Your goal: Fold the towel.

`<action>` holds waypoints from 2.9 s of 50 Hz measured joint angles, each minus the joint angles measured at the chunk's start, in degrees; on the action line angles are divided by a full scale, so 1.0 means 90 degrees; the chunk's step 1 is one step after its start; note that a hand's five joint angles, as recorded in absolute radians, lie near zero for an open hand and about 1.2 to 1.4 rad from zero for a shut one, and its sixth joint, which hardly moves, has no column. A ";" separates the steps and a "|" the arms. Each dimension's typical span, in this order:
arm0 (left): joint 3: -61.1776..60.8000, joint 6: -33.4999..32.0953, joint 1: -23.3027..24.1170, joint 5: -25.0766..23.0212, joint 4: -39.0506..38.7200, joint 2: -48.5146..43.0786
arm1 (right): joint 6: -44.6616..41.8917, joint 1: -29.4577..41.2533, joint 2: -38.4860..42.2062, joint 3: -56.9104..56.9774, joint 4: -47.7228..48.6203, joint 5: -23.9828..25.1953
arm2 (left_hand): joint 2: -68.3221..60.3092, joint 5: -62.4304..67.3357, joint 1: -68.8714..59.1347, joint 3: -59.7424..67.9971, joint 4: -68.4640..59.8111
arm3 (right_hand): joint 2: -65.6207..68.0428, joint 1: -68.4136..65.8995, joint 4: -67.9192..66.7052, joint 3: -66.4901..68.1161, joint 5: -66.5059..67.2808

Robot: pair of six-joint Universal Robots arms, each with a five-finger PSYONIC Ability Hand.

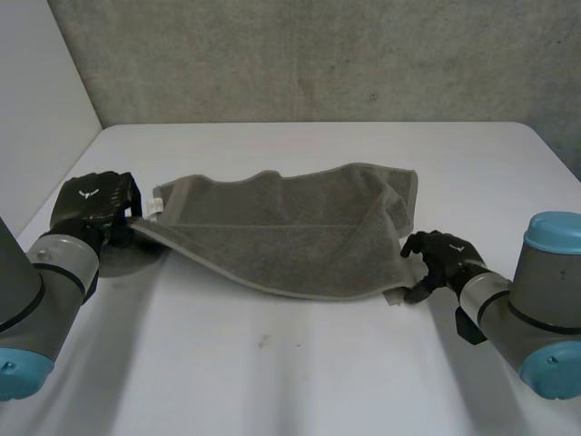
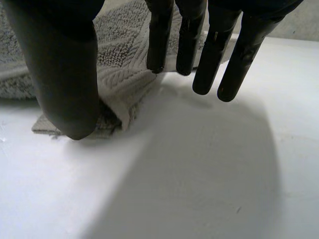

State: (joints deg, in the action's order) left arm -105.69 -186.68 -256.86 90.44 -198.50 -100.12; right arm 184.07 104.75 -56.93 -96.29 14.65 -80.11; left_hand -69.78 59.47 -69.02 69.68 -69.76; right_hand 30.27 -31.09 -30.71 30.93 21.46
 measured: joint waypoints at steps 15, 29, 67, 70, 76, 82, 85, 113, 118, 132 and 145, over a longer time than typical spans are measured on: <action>-0.0008 0.0000 -0.0005 -0.0004 -0.0004 -0.0009 | 0.0423 0.0012 0.0247 0.0368 0.0195 -0.0018 | 0.0000 0.0000 -0.0001 0.0000 -0.0001 | 0.1660 -0.1565 -0.1615 0.1595 0.1490; -0.0020 -0.0003 -0.0002 -0.0001 0.0003 -0.0024 | 0.0555 0.0008 0.0239 0.0526 0.0250 -0.0047 | 0.0000 0.0000 -0.0001 0.0000 -0.0001 | 0.5125 -0.5110 -0.5089 0.5046 0.5057; 0.0882 -0.0073 0.0025 -0.0560 0.2849 0.1844 | -0.4775 -0.0707 -0.4302 0.1455 -0.3036 -0.0515 | -0.0001 0.0000 -0.0004 0.0000 -0.0002 | 0.5126 -0.5125 -0.5137 0.5108 0.5095; 0.1289 -0.0082 0.0030 -0.0583 0.3332 0.1995 | -0.4729 -0.0711 -0.4373 0.1746 -0.3268 -0.0511 | -0.0001 0.0000 -0.0004 0.0000 -0.0002 | 0.5125 -0.5125 -0.5137 0.5108 0.5096; 0.2000 -0.0321 0.0015 -0.0598 0.3869 0.1889 | -0.4707 -0.0727 -0.4130 0.2214 -0.3689 -0.0481 | -0.0002 0.0000 -0.0004 0.0000 -0.0002 | 0.5126 -0.5125 -0.5137 0.5108 0.5096; 0.2290 -0.0962 0.0013 -0.0592 0.3920 0.1004 | -0.4729 -0.0694 -0.3222 0.2408 -0.3854 -0.0458 | -0.0002 0.0000 -0.0004 0.0000 -0.0002 | 0.5126 -0.5125 -0.5137 0.5108 0.5097; 0.2545 -0.1358 0.0019 -0.0576 0.3897 0.0251 | -0.4747 -0.0643 -0.2563 0.2552 -0.3858 -0.0439 | -0.0002 0.0000 -0.0004 0.0000 -0.0002 | 0.5126 -0.5126 -0.5137 0.5108 0.5096; 0.7303 0.0556 0.0093 -0.0575 0.1748 -0.1746 | -0.3174 -0.0292 -0.0967 0.6107 -0.1039 -0.0316 | -0.0002 0.0000 -0.0033 0.0000 -0.0003 | 0.5126 -0.5126 -0.5137 0.5108 0.5153; 0.5531 0.0693 -0.0079 -0.0633 0.1710 -0.1377 | -0.3274 -0.0336 -0.1217 0.4675 -0.1359 0.0069 | -0.0002 0.0000 -0.0033 0.0000 -0.0003 | 0.5126 -0.5126 -0.5137 0.5108 0.5153; 0.1248 -0.1112 -0.0171 -0.1133 -0.0037 -0.1706 | -0.4179 -0.0360 -0.0602 0.0768 -0.0397 0.0538 | -0.0002 0.0000 -0.0033 0.0000 -0.0004 | 0.5126 -0.5126 -0.5137 0.5108 0.5153; 0.0030 -0.2046 -0.0360 -0.1136 -0.0490 -0.1527 | -0.4404 -0.0672 -0.0907 -0.0103 -0.0105 0.0517 | 0.3711 -0.3686 0.3601 -0.3698 0.3705 | 0.5126 -0.5126 -0.5137 0.5108 0.5153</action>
State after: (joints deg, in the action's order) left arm -105.43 -205.09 -260.10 80.21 -202.91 -113.86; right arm 144.43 98.71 -65.09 -97.21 13.70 -75.45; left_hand -36.38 26.29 -36.61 36.39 -36.41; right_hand 76.40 -77.22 -76.94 76.91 67.83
